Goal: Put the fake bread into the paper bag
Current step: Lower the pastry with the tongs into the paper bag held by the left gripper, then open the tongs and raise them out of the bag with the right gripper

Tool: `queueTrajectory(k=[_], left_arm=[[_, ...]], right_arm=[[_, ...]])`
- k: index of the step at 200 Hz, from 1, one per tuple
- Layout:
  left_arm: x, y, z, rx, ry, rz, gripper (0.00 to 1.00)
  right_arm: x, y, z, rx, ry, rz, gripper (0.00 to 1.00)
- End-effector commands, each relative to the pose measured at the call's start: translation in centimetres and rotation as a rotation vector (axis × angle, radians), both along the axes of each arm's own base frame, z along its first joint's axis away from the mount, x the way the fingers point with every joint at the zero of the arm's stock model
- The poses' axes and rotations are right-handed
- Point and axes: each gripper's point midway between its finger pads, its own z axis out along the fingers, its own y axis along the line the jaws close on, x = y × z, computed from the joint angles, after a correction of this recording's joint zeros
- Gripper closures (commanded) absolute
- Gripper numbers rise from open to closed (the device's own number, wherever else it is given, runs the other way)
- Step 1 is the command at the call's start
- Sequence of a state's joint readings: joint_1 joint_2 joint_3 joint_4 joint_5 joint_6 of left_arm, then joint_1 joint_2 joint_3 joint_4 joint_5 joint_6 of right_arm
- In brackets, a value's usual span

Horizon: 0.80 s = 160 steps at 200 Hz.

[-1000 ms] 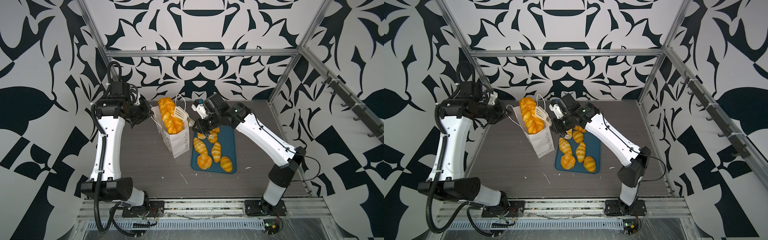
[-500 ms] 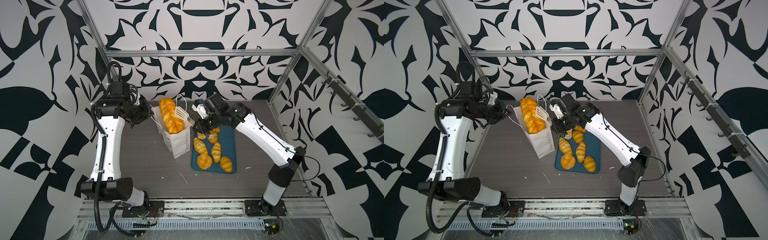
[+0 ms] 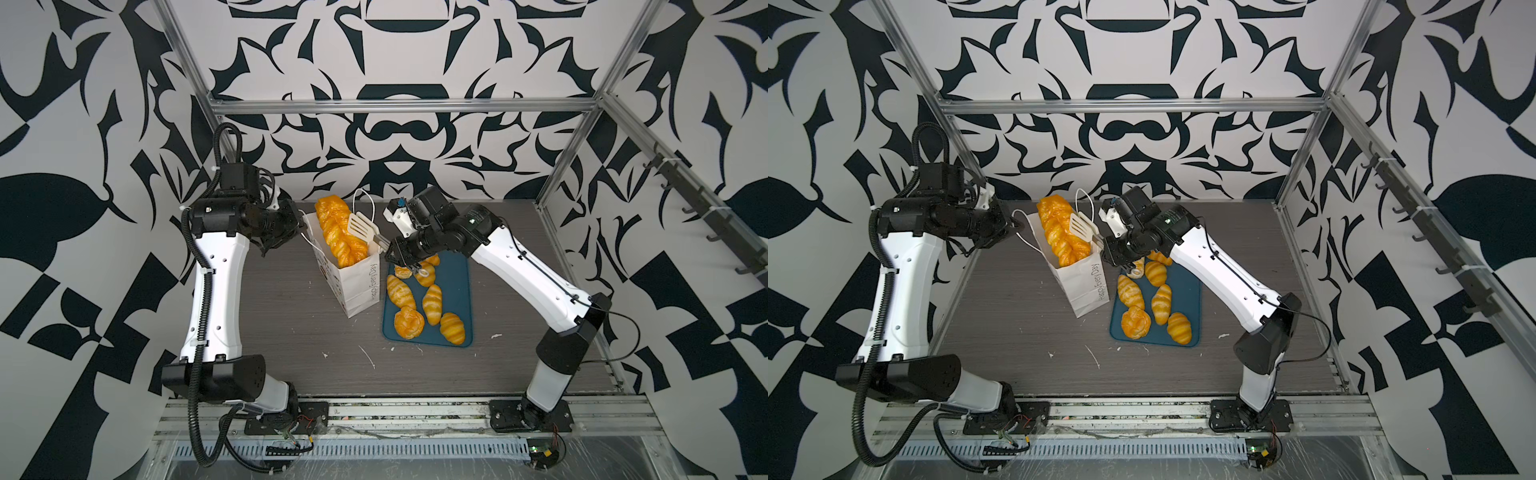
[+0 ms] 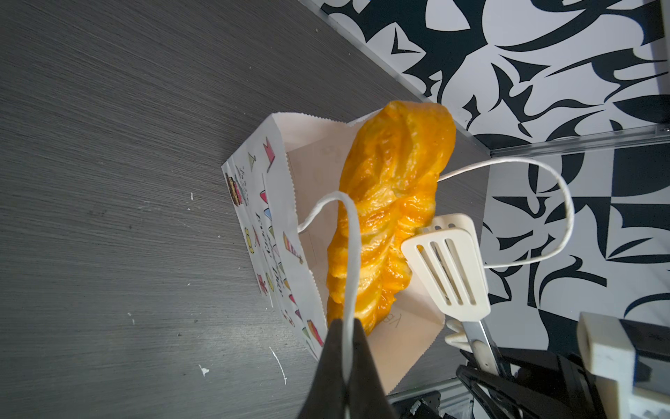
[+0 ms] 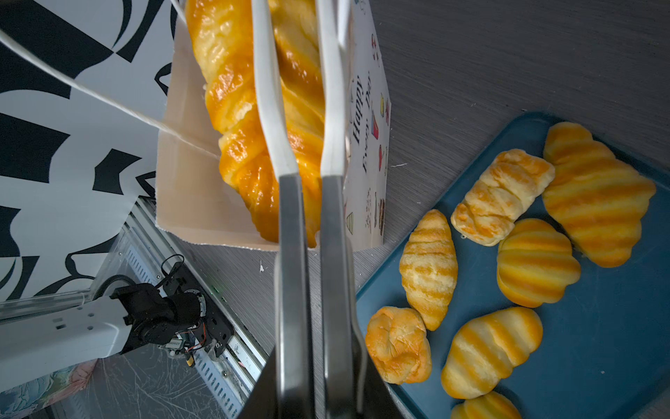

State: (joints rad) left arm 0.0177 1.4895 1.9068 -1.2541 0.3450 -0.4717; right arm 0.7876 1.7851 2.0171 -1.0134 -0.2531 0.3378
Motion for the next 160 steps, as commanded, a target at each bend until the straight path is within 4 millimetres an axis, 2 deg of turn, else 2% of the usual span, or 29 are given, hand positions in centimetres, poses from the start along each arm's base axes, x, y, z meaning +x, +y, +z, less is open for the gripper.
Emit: queueTrajectory(k=[1, 48, 107, 160], left_arm=[[-0.6, 0.0, -0.2, -0.014, 0.027, 0.001, 1.00], [-0.6, 0.0, -0.1, -0.016, 0.024, 0.001, 1.00], [-0.5, -0.1, 0.0, -0.018, 0.024, 0.000, 1.00], [-0.6, -0.2, 0.0, -0.021, 0.024, -0.003, 1.00]], right_arm=[[-0.1, 0.3, 4.9, 0.105, -0.110, 0.012, 0.71], [-0.3, 0.1, 5.3, 0.109, -0.116, 0.014, 0.68], [-0.7, -0.2, 6.0, 0.119, -0.126, 0.018, 0.67], [-1.2, -0.4, 8.1, 0.159, -0.152, 0.029, 0.68]])
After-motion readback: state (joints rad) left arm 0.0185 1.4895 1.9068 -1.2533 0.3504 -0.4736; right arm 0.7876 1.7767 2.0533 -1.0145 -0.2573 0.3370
